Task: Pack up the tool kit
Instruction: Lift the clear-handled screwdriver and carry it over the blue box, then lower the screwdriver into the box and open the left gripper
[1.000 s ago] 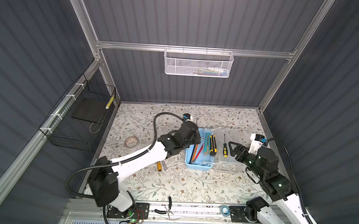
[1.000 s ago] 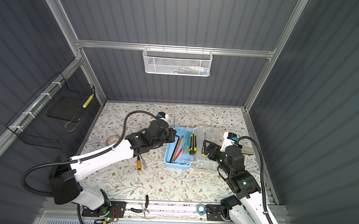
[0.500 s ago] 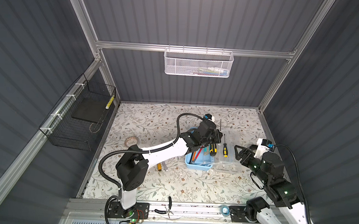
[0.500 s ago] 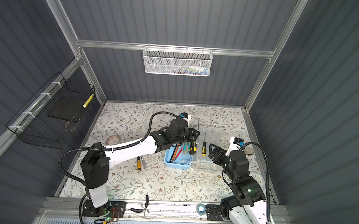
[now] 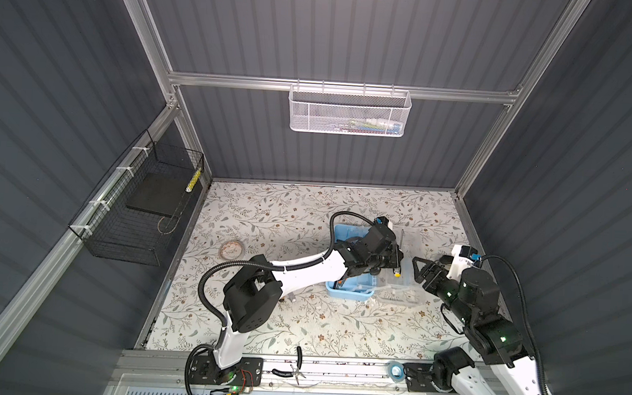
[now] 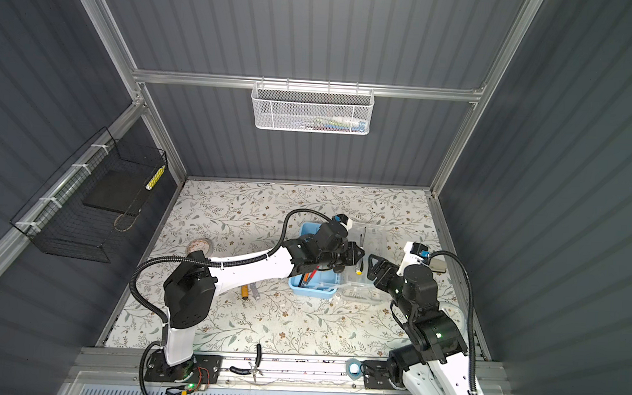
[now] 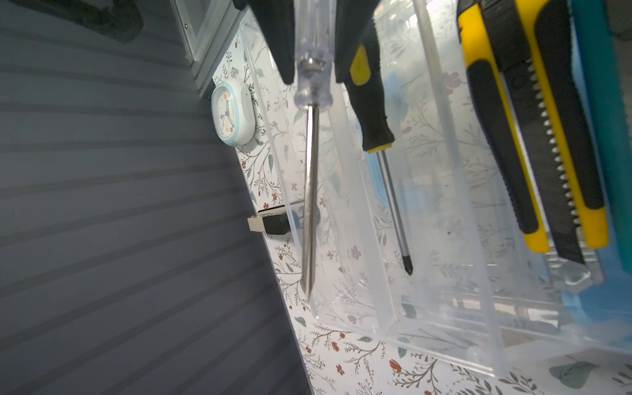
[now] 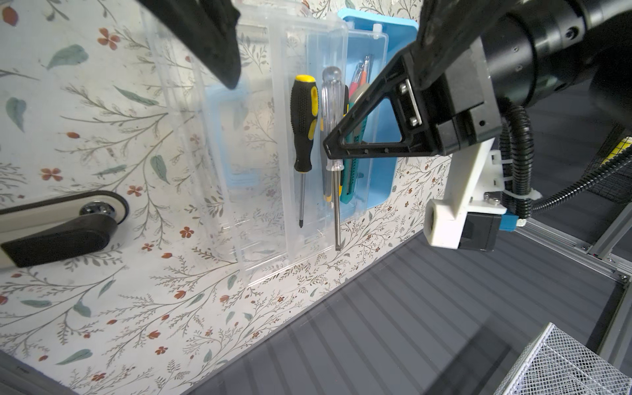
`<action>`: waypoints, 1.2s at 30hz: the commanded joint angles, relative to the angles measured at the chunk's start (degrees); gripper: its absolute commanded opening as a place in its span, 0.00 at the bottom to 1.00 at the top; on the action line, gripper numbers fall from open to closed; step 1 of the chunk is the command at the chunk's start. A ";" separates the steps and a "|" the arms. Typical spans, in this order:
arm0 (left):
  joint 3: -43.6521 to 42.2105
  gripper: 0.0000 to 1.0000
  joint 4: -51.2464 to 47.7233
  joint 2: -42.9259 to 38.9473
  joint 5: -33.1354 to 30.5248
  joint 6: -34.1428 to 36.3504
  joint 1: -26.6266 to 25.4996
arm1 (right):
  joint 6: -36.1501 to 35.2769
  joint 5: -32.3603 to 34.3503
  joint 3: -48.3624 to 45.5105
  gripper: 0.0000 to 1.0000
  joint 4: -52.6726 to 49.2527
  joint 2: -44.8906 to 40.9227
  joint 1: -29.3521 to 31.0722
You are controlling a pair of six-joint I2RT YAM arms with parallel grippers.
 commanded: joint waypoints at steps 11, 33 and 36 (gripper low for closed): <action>-0.26 0.00 -3.11 0.10 -1.91 -0.42 -0.50 | -0.15 -1.23 -1.12 0.80 0.25 -0.28 -0.29; -2.19 0.49 -3.82 -4.24 -7.74 5.61 -0.50 | -1.34 -3.63 -1.65 0.80 0.93 0.63 -0.49; -5.13 0.52 -3.39 -7.44 -11.06 9.30 -0.26 | -2.80 -5.33 -1.13 0.80 1.01 2.61 -0.51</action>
